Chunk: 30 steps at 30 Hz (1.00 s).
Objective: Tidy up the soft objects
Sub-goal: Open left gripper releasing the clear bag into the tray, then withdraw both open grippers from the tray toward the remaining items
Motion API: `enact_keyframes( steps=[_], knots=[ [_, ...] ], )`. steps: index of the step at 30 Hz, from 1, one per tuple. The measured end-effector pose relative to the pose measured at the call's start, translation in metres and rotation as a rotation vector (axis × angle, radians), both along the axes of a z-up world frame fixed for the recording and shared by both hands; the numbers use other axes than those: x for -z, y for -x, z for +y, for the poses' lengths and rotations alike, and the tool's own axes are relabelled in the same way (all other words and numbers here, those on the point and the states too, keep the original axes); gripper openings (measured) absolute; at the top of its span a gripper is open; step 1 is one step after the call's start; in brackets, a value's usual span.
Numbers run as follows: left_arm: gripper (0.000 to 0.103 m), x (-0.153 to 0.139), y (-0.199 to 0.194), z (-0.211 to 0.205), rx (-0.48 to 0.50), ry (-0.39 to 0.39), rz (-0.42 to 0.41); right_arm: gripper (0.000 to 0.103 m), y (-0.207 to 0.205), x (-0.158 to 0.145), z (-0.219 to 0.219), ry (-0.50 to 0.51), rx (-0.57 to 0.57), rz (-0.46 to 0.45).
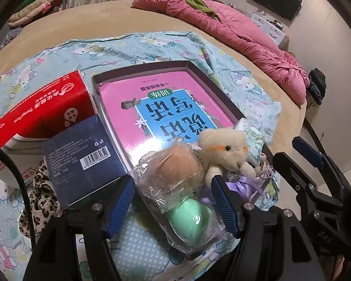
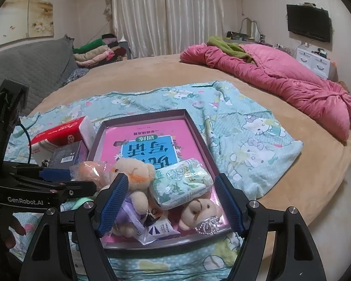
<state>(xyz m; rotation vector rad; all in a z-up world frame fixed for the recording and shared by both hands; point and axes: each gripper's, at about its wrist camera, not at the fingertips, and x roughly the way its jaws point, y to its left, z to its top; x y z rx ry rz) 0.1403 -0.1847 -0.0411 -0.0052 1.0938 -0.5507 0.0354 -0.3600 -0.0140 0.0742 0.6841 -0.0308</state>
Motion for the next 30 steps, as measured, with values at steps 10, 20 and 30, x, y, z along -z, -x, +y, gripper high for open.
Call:
enact_keyframes(
  steps=[10,20,30],
  knots=[
    [0.071,-0.018,0.014,0.006,-0.005,-0.013,-0.055,0.078,0.004,-0.009,0.005,0.012,0.002,-0.032],
    [0.073,-0.039,0.031,0.024,-0.034,-0.028,-0.114,0.078,0.009,-0.023,0.019,0.019,-0.012,-0.068],
    [0.074,-0.06,0.044,0.051,-0.075,-0.019,-0.148,0.078,0.016,-0.041,0.039,0.016,-0.044,-0.104]
  ],
)
